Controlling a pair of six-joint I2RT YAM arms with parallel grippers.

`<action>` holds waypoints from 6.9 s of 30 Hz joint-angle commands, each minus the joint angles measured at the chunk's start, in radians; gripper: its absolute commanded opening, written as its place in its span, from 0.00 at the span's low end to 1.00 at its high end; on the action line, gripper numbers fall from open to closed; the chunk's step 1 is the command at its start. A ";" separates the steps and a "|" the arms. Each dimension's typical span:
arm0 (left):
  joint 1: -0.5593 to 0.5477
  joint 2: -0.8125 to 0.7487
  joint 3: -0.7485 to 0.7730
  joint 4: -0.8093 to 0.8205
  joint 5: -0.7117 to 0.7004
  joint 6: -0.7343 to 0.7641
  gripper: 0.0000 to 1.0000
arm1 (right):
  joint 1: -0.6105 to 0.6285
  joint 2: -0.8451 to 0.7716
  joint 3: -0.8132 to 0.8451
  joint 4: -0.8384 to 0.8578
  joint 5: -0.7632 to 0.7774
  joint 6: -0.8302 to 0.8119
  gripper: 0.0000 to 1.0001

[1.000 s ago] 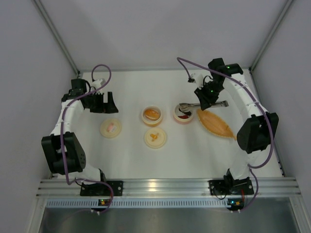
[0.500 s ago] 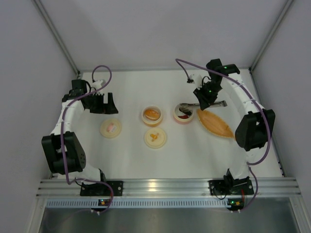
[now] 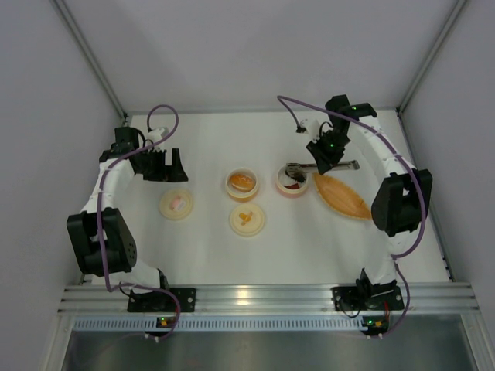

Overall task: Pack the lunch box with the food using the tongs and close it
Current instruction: Place the fake food in the packing box, then place the clamp at the center of the board, then pick up the box lid from the center of the board, then close the box lid on the packing box.

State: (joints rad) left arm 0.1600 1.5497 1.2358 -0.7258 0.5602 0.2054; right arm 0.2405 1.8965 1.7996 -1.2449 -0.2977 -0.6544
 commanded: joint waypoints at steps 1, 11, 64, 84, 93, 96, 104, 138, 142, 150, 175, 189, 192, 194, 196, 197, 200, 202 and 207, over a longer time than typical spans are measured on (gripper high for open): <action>0.001 0.009 0.001 0.034 0.012 0.015 0.98 | 0.017 -0.007 0.018 0.061 0.017 -0.013 0.20; 0.001 0.006 0.005 0.034 0.015 0.012 0.98 | 0.020 -0.020 0.026 0.062 0.025 -0.008 0.34; 0.001 0.024 0.077 0.005 0.017 -0.031 0.98 | -0.669 0.101 -0.324 0.412 -0.003 0.136 0.32; 0.001 -0.003 0.070 -0.003 0.014 -0.021 0.98 | -0.644 0.039 -0.301 0.371 0.029 0.082 0.99; 0.001 -0.060 0.088 -0.024 0.070 -0.012 0.98 | -0.630 -0.082 -0.044 0.167 -0.118 0.098 0.99; 0.000 -0.095 0.087 -0.055 0.121 0.032 0.98 | -0.600 -0.152 0.029 0.095 -0.168 0.101 0.99; -0.151 -0.212 0.048 -0.121 -0.041 0.098 0.98 | -0.457 -0.362 -0.112 0.108 -0.175 0.180 0.99; -0.916 0.207 0.122 -0.069 -0.580 -0.238 0.65 | -0.500 -0.539 -0.602 0.354 -0.198 0.286 0.99; -0.916 0.240 0.134 -0.061 -0.565 -0.256 0.61 | -0.503 -0.536 -0.602 0.355 -0.201 0.283 0.99; -0.916 0.296 0.159 -0.060 -0.487 -0.268 0.56 | -0.506 -0.534 -0.621 0.366 -0.205 0.285 0.99; -0.918 0.328 0.217 -0.167 -0.482 -0.290 0.00 | -0.509 -0.536 -0.635 0.360 -0.208 0.272 0.99; -0.918 0.231 0.569 -0.501 -0.718 -0.422 0.00 | -0.509 -0.559 -0.631 0.332 -0.202 0.271 1.00; -0.913 0.309 0.680 -0.530 -0.772 -0.466 0.00 | -0.509 -0.556 -0.634 0.334 -0.202 0.274 0.99; -0.913 0.354 0.727 -0.532 -0.821 -0.478 0.00 | -0.509 -0.557 -0.637 0.335 -0.202 0.274 0.99; -0.907 0.424 0.806 -0.543 -0.847 -0.494 0.00 | -0.509 -0.556 -0.638 0.337 -0.201 0.276 0.99; -0.899 0.447 0.832 -0.549 -0.839 -0.500 0.00 | -0.509 -0.557 -0.641 0.338 -0.201 0.276 0.99; -0.863 0.513 0.898 -0.547 -0.789 -0.524 0.00 | -0.509 -0.560 -0.652 0.346 -0.198 0.276 0.99; -0.832 0.533 0.925 -0.543 -0.769 -0.538 0.00 | -0.511 -0.560 -0.663 0.351 -0.195 0.276 0.99; -0.757 0.570 0.918 -0.489 -0.700 -0.552 0.00 | -0.511 -0.554 -0.687 0.367 -0.201 0.283 0.99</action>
State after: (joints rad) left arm -0.6407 2.1345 2.1151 -1.2293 -0.1867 -0.3130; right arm -0.2584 1.3659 1.1187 -0.9188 -0.4805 -0.3801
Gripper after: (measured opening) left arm 0.120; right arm 0.993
